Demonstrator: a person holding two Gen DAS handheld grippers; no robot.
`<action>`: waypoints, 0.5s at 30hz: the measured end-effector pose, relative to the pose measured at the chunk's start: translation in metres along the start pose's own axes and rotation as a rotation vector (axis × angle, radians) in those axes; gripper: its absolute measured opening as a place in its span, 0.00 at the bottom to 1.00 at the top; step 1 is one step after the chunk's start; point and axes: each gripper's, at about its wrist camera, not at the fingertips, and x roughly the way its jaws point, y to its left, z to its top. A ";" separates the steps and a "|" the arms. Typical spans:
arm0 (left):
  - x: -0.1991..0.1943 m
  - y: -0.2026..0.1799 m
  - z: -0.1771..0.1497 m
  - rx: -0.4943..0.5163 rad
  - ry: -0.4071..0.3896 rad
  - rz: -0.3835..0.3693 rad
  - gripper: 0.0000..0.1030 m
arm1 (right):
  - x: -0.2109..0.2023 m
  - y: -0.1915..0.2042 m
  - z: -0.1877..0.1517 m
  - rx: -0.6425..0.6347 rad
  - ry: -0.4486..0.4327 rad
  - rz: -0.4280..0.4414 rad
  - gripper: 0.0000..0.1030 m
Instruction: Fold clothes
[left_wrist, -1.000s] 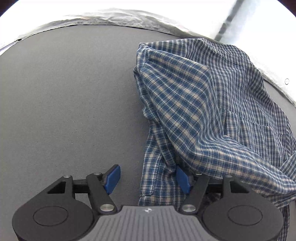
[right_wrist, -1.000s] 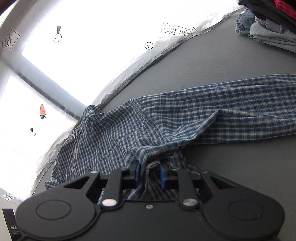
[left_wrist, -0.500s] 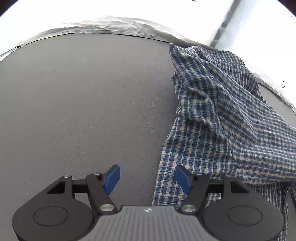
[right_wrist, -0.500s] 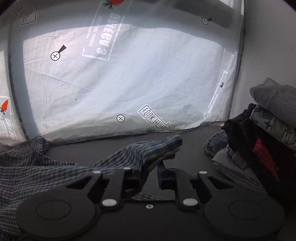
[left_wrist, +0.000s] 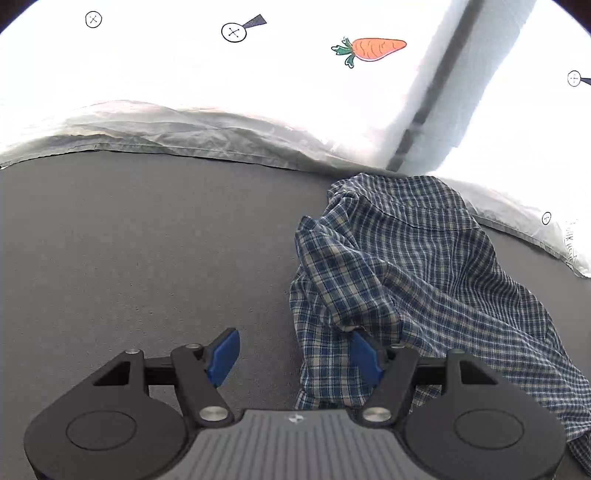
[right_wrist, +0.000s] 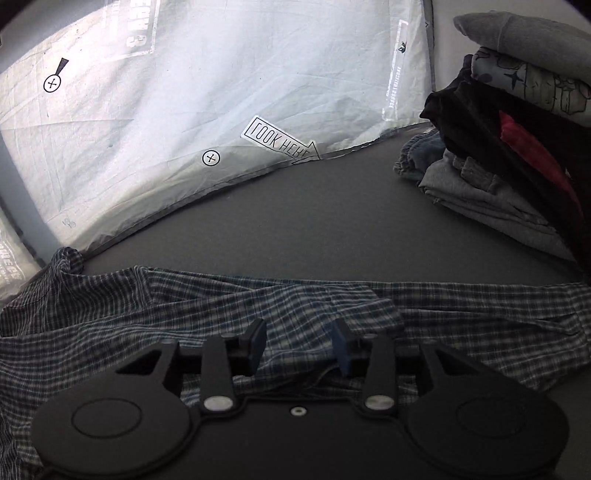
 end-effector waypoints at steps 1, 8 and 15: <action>0.006 -0.001 0.003 0.001 0.003 0.016 0.66 | 0.002 -0.002 0.001 0.010 0.002 -0.004 0.42; 0.040 -0.011 0.015 0.054 0.016 0.119 0.69 | 0.018 -0.020 0.004 0.010 0.012 -0.071 0.52; 0.028 -0.008 0.009 0.058 0.011 0.119 0.70 | 0.047 -0.044 0.008 0.058 0.065 -0.062 0.66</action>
